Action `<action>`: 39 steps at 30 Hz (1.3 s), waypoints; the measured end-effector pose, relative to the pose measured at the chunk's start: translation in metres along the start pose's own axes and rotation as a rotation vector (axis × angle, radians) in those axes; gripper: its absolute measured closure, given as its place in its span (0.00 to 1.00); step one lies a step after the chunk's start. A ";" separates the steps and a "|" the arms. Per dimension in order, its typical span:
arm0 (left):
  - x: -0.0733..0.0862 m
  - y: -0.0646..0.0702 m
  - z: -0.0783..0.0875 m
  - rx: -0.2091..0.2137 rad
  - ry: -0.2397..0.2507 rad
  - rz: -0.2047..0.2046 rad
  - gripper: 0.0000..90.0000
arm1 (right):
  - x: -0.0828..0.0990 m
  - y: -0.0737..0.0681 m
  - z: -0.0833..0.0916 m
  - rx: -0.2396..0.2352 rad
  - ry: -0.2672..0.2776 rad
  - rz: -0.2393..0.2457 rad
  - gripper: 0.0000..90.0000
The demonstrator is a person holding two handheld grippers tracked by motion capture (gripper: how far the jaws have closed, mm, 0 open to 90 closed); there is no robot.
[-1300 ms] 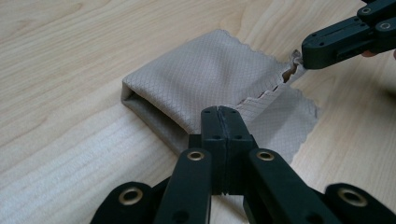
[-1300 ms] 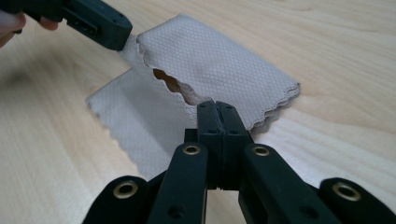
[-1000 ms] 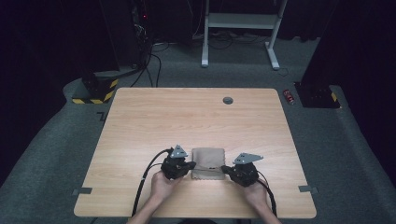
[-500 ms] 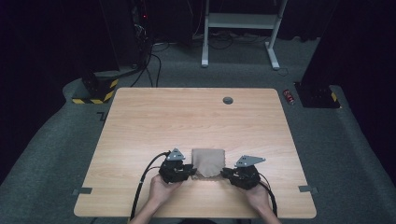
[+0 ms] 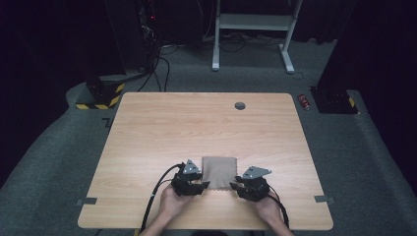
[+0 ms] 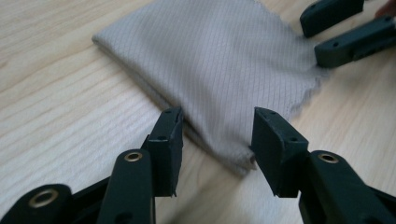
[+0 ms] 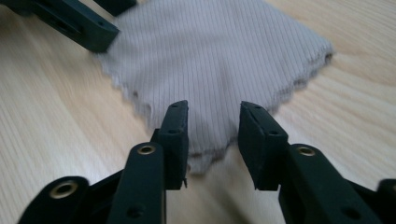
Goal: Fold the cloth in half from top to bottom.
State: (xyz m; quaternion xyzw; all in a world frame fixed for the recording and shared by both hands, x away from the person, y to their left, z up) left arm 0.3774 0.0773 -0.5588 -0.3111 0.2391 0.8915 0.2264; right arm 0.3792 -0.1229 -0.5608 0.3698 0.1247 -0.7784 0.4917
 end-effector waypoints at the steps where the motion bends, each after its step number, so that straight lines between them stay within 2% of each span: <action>1: 0.002 -0.001 0.003 -0.008 -0.002 -0.007 0.59 | 0.002 -0.001 0.002 0.003 0.001 0.004 0.67; 3: 0.006 -0.004 0.007 -0.035 -0.008 -0.029 0.58 | 0.005 -0.001 0.003 0.009 0.006 -0.001 0.65; 7: 0.009 -0.009 0.014 -0.035 -0.009 -0.015 0.54 | 0.004 0.004 0.004 0.006 0.024 -0.016 0.65; 9: 0.007 -0.011 0.017 -0.013 0.011 0.002 0.54 | 0.001 0.008 0.006 -0.009 0.059 -0.046 0.71; 12: -0.007 -0.015 0.017 0.010 0.064 0.051 0.54 | -0.010 0.019 0.004 0.009 0.081 -0.073 0.83; 15: -0.029 -0.013 0.007 0.032 0.106 0.068 0.54 | -0.021 0.033 -0.008 0.016 0.086 -0.120 0.89; 17: -0.041 -0.010 -0.006 0.031 0.113 0.066 0.55 | -0.028 0.042 -0.019 0.023 0.086 -0.147 0.91; 20: -0.046 -0.015 -0.024 -0.020 0.085 0.078 0.55 | -0.037 0.051 -0.032 0.036 0.083 -0.162 0.91; 22: -0.043 -0.024 -0.031 -0.052 0.070 0.100 0.55 | -0.037 0.054 -0.039 0.037 0.061 -0.180 0.90; 23: -0.041 -0.028 -0.031 -0.061 0.079 0.098 0.55 | -0.036 0.056 -0.043 0.039 0.050 -0.183 0.90; 25: -0.039 -0.032 -0.028 -0.084 0.088 0.095 0.56 | -0.031 0.060 -0.047 0.039 0.034 -0.200 0.89; 26: -0.039 -0.034 -0.027 -0.088 0.086 0.093 0.55 | -0.030 0.062 -0.047 0.029 0.044 -0.214 0.89; 28: -0.038 -0.037 -0.025 -0.100 0.080 0.083 0.54 | -0.030 0.062 -0.046 0.029 0.044 -0.217 0.85; 30: -0.037 -0.039 -0.023 -0.103 0.074 0.092 0.51 | -0.031 0.061 -0.045 0.039 0.044 -0.205 0.80; 32: -0.035 -0.042 -0.018 -0.093 0.076 0.113 0.48 | -0.031 0.061 -0.040 0.038 0.063 -0.218 0.78; 34: -0.034 -0.044 -0.011 -0.088 0.103 0.123 0.48 | -0.028 0.063 -0.033 0.046 0.082 -0.221 0.76; 37: -0.033 -0.049 0.001 -0.084 0.134 0.132 0.46 | -0.021 0.066 -0.022 0.066 0.091 -0.225 0.74; 39: -0.031 -0.053 0.009 -0.100 0.141 0.130 0.45 | -0.012 0.067 -0.014 0.090 0.081 -0.231 0.72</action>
Point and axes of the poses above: each handheld gripper's, and its own axes: z roughly backward along the jaws, x roughly out of its underside, y roughly to its right, the point moved 6 cm from there along -z, roughly forward along the jaws, and after that the axes turned 15 degrees about z, right-handed, at the moved point
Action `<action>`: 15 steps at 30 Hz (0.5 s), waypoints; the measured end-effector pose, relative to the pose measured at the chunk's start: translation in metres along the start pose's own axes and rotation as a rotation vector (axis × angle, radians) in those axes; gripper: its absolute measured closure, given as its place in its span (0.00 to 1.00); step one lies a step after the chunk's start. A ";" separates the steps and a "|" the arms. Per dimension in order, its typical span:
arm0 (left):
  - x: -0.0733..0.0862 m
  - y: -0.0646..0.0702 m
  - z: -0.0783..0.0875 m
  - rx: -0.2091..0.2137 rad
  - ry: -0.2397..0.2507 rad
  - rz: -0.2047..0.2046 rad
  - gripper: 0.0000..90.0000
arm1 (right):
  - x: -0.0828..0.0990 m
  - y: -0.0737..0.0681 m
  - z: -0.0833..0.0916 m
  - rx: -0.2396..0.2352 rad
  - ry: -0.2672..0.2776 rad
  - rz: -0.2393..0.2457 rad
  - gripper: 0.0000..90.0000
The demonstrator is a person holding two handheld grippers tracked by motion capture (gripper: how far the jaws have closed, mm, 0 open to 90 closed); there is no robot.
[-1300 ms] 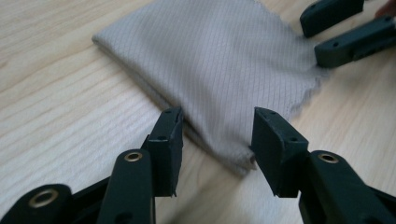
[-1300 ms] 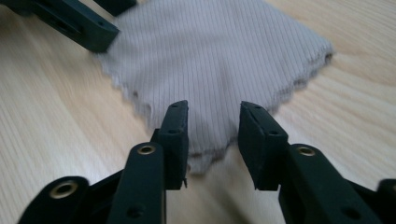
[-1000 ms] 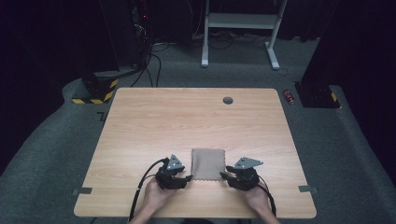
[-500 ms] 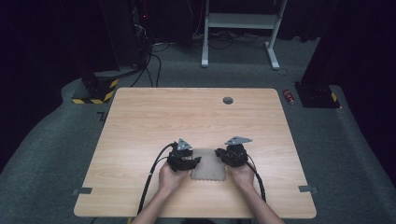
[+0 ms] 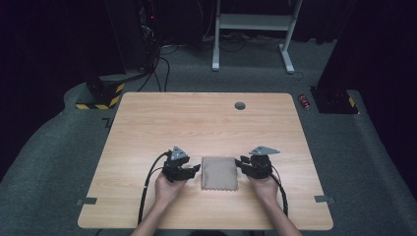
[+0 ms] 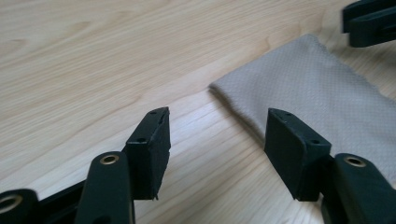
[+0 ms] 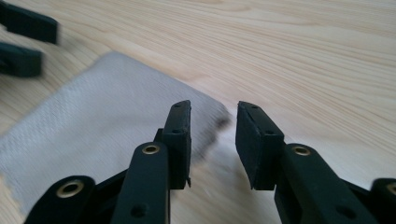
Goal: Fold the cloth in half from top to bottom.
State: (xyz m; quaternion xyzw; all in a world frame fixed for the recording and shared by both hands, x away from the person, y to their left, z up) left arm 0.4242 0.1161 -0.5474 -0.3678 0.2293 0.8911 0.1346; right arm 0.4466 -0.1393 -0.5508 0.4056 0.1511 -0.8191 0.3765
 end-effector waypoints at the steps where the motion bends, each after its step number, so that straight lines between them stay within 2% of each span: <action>1: 0.001 -0.004 0.004 -0.018 0.000 -0.004 0.45 | 0.004 0.003 0.004 0.017 -0.004 0.006 0.71; 2: 0.003 -0.010 0.009 -0.046 0.001 -0.008 0.45 | 0.009 0.005 0.009 0.036 -0.009 0.007 0.70; 6: 0.012 -0.032 0.023 -0.116 0.017 0.007 0.43 | 0.029 0.017 0.028 0.108 -0.024 -0.007 0.68; 9: 0.019 -0.049 0.034 -0.146 0.035 0.052 0.43 | 0.041 0.025 0.038 0.144 -0.035 -0.025 0.66; 11: 0.023 -0.059 0.038 -0.175 0.040 0.067 0.43 | 0.048 0.029 0.042 0.167 -0.048 -0.023 0.65; 13: 0.028 -0.065 0.039 -0.190 0.035 0.082 0.42 | 0.052 0.032 0.045 0.180 -0.069 -0.021 0.64; 15: 0.031 -0.067 0.038 -0.213 0.045 0.067 0.41 | 0.053 0.033 0.045 0.192 -0.083 -0.021 0.62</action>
Point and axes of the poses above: each handheld gripper's, and its own axes: z roughly backward along the jaws, x roughly out of its underside, y roughly to its right, the point moved 6 cm from there along -z, roughly forward along the jaws, and after that the axes turned 15 degrees about z, right-handed, at the moved point
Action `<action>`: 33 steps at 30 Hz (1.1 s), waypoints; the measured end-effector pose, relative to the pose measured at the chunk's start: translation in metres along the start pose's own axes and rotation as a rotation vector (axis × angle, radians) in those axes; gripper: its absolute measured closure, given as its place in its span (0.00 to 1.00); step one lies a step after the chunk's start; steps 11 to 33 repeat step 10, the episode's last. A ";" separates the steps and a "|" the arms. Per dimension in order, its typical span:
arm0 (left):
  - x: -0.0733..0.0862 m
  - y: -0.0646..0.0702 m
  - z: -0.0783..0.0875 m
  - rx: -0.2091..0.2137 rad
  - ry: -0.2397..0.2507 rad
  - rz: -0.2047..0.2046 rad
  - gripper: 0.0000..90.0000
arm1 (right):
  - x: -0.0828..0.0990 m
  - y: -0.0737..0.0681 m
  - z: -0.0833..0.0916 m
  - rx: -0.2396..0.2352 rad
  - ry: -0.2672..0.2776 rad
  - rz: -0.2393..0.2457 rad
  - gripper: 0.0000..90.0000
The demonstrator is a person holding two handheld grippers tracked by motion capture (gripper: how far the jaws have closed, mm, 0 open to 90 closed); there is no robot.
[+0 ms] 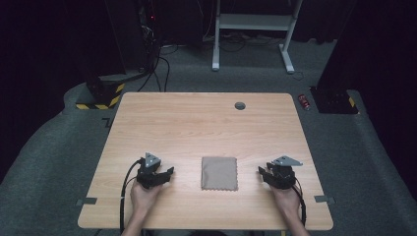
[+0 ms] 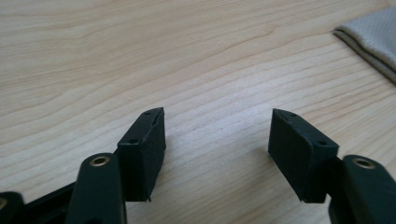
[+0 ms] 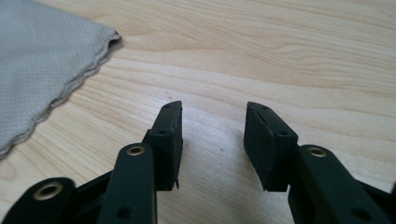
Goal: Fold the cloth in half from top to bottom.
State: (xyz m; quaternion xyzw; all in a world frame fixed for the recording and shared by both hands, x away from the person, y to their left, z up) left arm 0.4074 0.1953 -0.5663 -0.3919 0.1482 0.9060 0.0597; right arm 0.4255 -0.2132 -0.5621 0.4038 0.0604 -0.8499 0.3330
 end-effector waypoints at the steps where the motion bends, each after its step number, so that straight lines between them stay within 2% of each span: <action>1: 0.000 0.000 0.000 -0.009 -0.002 -0.009 0.39 | 0.000 0.000 0.000 0.002 -0.004 0.002 0.60; 3: 0.001 0.002 -0.001 -0.020 -0.006 -0.024 0.36 | 0.000 -0.001 -0.001 0.006 -0.010 0.017 0.55; 5: 0.001 0.002 -0.001 -0.019 -0.009 -0.021 0.34 | -0.001 -0.004 -0.002 0.018 -0.020 0.041 0.51; 9: 0.001 0.002 -0.001 -0.018 -0.009 -0.020 0.34 | -0.002 -0.004 -0.003 0.010 -0.021 0.041 0.47; 33: 0.001 0.002 -0.001 -0.019 -0.010 -0.019 0.34 | -0.002 -0.003 -0.003 0.010 -0.021 0.043 0.47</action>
Point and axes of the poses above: each handheld gripper's, and its own axes: z roughly backward along the jaws, x roughly out of its underside, y roughly to its right, the point moved 6 cm from there along -z, roughly forward along the jaws, and after that the axes turned 15 degrees about z, right-handed, at the moved point
